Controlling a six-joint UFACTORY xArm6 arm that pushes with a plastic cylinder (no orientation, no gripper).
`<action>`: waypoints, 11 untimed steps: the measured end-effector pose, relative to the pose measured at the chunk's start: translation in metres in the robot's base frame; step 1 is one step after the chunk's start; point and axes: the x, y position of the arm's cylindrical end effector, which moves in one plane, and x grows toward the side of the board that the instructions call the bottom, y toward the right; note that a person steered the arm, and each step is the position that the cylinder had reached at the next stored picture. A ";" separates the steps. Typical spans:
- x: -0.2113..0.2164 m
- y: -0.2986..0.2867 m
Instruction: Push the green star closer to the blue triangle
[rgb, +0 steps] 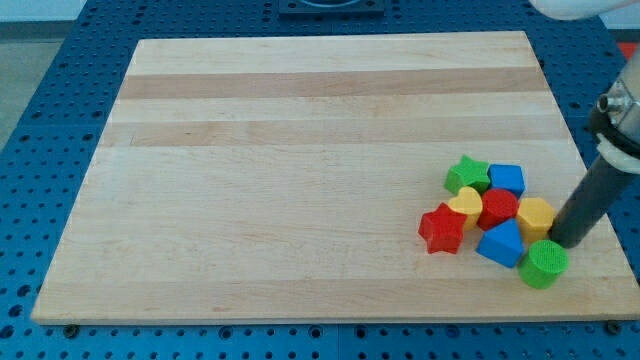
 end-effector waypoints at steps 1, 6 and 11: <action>0.000 0.000; 0.065 0.025; 0.068 -0.035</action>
